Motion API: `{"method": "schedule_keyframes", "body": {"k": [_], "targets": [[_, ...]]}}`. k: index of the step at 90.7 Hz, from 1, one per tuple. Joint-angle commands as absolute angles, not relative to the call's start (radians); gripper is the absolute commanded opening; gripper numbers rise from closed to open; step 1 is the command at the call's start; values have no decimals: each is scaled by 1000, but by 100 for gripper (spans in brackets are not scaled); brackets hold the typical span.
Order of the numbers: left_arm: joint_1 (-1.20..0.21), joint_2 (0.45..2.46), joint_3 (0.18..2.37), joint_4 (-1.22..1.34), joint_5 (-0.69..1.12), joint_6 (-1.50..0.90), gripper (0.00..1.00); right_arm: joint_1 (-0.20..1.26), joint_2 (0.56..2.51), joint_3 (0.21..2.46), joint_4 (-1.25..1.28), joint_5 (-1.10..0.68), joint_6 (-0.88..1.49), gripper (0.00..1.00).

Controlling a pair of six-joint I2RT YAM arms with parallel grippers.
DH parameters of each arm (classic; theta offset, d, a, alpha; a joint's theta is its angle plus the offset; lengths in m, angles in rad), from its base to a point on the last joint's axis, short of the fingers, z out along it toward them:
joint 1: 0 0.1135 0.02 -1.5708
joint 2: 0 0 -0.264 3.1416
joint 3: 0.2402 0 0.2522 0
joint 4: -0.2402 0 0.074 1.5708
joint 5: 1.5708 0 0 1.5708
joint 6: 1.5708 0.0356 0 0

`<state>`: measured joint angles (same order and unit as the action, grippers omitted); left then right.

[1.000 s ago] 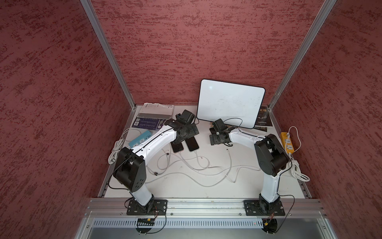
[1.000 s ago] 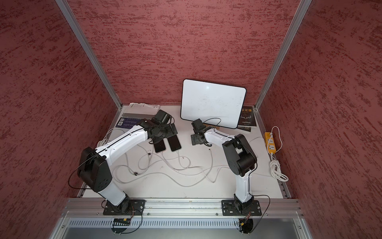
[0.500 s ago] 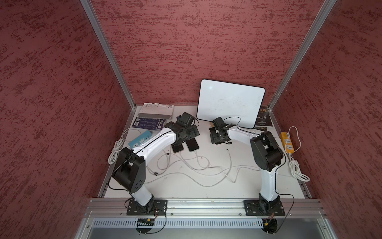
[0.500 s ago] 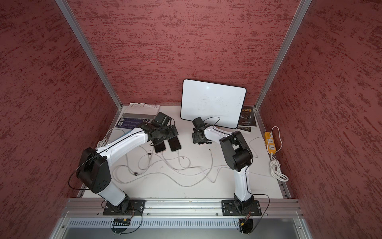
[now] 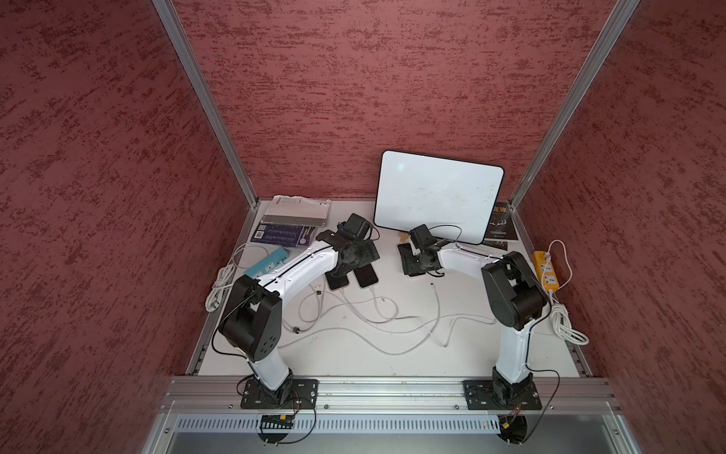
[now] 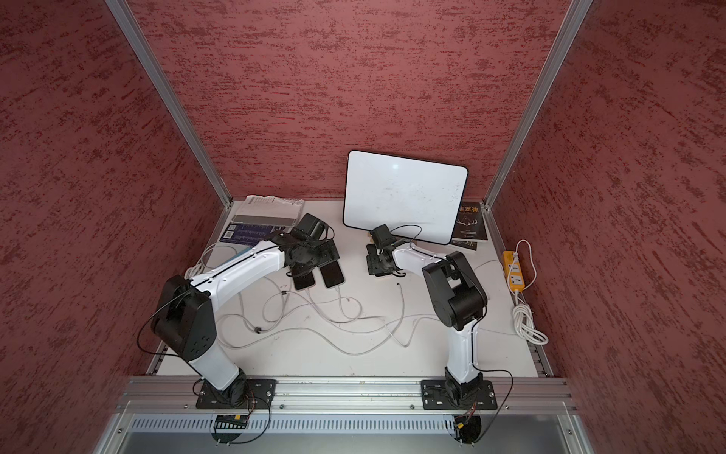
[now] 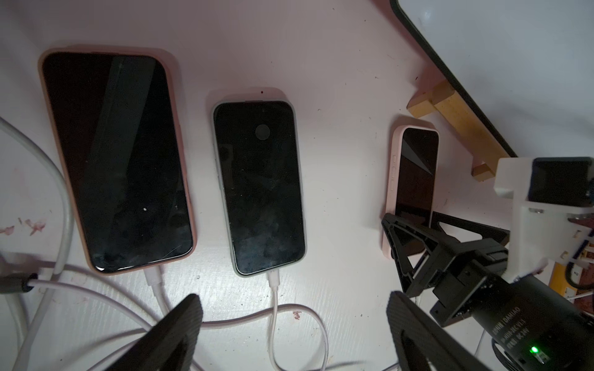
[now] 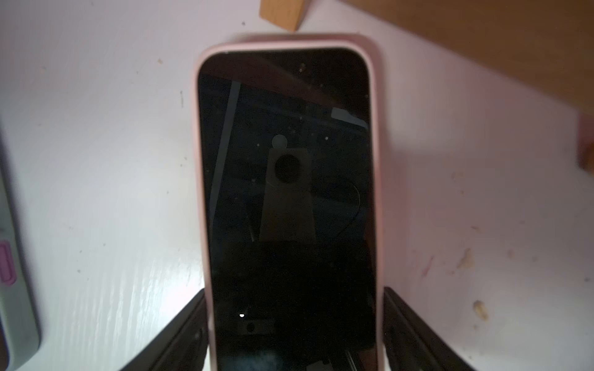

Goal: Plug the charging cable into the phone
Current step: Pick up the phone at the center of the board.

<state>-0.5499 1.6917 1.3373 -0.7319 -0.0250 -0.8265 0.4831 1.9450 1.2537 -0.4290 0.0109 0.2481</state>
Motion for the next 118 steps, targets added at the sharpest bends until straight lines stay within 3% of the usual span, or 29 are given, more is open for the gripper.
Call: {"method": "schedule_keyframes", "body": {"k": [1, 31, 63, 86, 95, 108, 118], "targets": [[-545, 1706, 1359, -746, -8, -847, 92, 520, 1839, 1189, -365, -60, 274, 21], [-556, 1721, 1346, -623, 135, -861, 89, 577, 1666, 1046, -208, -217, 292, 17], [-560, 1816, 1332, -579, 185, -920, 88, 592, 1649, 1032, -165, -303, 338, 15], [-561, 1873, 1344, -483, 259, -995, 79, 595, 1654, 1020, -129, -356, 376, 14], [-562, 1899, 1344, -432, 312, -1023, 71, 596, 1648, 1016, -111, -374, 396, 14], [-563, 1902, 1337, -407, 320, -1040, 44, 598, 1644, 1010, -101, -388, 411, 14], [-563, 1903, 1339, -406, 321, -1037, 30, 598, 1639, 997, -86, -405, 422, 14]]}}
